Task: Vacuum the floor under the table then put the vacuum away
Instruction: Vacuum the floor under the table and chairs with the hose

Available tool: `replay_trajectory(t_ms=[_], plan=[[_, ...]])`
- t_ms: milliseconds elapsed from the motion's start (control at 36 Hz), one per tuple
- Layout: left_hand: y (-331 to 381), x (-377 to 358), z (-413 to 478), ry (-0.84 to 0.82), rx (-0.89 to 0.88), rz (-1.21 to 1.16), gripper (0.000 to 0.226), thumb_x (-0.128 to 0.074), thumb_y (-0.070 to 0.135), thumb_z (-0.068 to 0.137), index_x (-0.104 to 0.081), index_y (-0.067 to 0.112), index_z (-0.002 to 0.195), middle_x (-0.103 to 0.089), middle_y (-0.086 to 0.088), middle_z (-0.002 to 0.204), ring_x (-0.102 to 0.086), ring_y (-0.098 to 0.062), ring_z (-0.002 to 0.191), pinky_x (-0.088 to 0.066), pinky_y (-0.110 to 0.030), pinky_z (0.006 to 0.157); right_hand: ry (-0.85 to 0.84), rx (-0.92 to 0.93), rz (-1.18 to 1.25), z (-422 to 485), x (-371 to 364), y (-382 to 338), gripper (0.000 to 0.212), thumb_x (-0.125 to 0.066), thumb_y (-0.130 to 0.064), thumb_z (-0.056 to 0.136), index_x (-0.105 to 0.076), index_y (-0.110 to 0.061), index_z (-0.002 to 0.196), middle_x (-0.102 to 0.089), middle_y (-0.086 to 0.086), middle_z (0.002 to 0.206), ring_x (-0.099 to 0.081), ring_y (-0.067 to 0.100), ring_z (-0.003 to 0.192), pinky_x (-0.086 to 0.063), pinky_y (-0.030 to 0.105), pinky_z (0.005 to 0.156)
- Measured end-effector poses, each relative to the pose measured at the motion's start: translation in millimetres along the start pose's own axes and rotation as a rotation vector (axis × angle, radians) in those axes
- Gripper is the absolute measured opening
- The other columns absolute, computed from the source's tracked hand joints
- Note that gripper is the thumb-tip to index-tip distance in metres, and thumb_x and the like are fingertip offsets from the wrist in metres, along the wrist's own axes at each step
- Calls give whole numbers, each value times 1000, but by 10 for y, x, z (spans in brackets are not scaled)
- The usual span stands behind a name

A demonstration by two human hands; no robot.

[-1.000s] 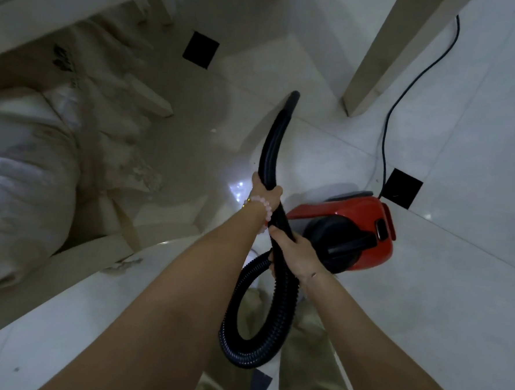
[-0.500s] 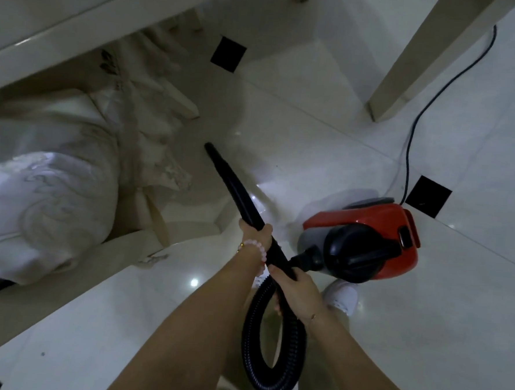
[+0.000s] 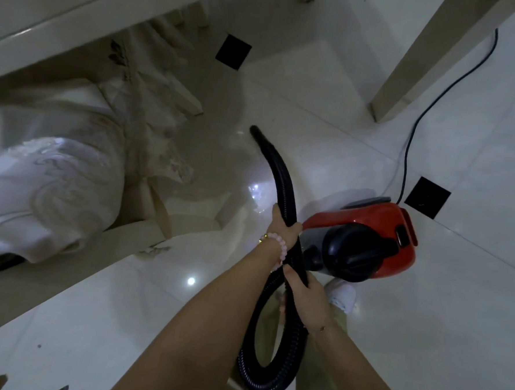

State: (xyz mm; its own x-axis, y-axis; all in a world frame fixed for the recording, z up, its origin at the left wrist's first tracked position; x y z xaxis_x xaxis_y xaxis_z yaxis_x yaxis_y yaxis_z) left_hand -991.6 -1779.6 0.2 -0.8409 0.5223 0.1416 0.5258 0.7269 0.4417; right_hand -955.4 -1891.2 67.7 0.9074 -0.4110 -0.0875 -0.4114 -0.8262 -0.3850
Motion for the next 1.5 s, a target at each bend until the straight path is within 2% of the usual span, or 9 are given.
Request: replay_trajectory(t_ms=[83, 250, 361, 528, 694, 944, 1139, 1361, 1500], plan=[[2, 93, 30, 86, 28, -52, 69, -52, 15, 91, -14, 12, 148, -53, -24, 126, -58, -43, 110, -50, -52, 95, -3, -4, -57, 68, 19, -56, 29, -55, -34, 93, -54, -6, 88, -56, 6, 55, -51, 13, 38, -42, 18, 39], [-176, 378, 135, 305, 82, -225, 54, -52, 11, 86, -30, 9, 135, -51, -13, 97, -54, -29, 83, -51, -56, 90, -83, -30, -89, 148, -77, -121, 28, -59, -36, 90, -52, -9, 89, -54, 8, 61, -49, 16, 43, -42, 20, 39], [-273, 530, 20, 408, 130, -154, 40, -50, 10, 91, -35, -3, 126, -47, -8, 91, -50, -24, 85, -50, -37, 88, -100, -30, -174, 124, -146, -76, 30, -59, -37, 90, -53, -8, 90, -55, 7, 60, -50, 14, 39, -41, 20, 39], [-457, 507, -68, 364, 174, -87, 60, -49, 14, 94, -20, 0, 145, -51, -19, 126, -54, -29, 102, -47, -35, 94, -110, -71, -161, 32, -177, 61, 30, -57, -36, 92, -52, -6, 94, -53, 7, 60, -48, 16, 40, -40, 18, 37], [-397, 322, -106, 198, 140, -51, 69, -49, 16, 94, -9, 6, 149, -44, -22, 138, -51, -37, 118, -46, -45, 101, -90, -90, -79, -34, -140, 134, 25, -56, -32, 93, -52, -7, 91, -52, 8, 60, -47, 16, 40, -40, 18, 37], [-97, 44, -162, 13, 45, 93, 64, -49, 16, 94, -13, 8, 147, -51, -25, 128, -58, -40, 108, -51, -44, 94, 9, -34, -66, -53, -32, 146, 27, -53, -34, 94, -57, -8, 87, -56, 5, 54, -52, 11, 37, -42, 17, 39], [-154, 108, -220, 101, 63, 26, 67, -49, 17, 94, -11, 12, 149, -51, -27, 129, -58, -43, 108, -49, -51, 96, -17, -35, -120, -66, -13, 128, 31, -54, -37, 93, -61, -7, 96, -61, 7, 65, -56, 13, 47, -44, 17, 42], [-504, 284, -376, 171, 148, -63, 68, -48, 19, 96, -7, 14, 151, -47, -18, 135, -54, -35, 116, -46, -41, 101, -82, -71, -182, -237, -91, 237, 24, -56, -37, 92, -57, -14, 98, -59, 5, 65, -53, 11, 45, -42, 18, 40], [-689, 288, -419, 204, 192, -107, 56, -47, 19, 97, -18, 10, 144, -54, -8, 103, -56, -27, 100, -48, -31, 89, -90, -64, -197, -278, -78, 317, 19, -57, -33, 92, -56, -15, 97, -54, 4, 59, -50, 11, 43, -41, 20, 40]])
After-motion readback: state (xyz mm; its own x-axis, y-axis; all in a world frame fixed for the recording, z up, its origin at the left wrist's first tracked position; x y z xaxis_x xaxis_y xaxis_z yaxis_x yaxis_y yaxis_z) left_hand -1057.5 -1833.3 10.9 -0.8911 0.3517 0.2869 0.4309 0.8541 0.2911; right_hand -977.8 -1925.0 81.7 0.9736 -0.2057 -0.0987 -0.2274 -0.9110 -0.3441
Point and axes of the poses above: each hand's wrist, its own z-axis towards the middle knuckle, its own x-axis out of the back of the hand, y = z × x, the point moved 7 cm from there along z, towards the middle knuckle
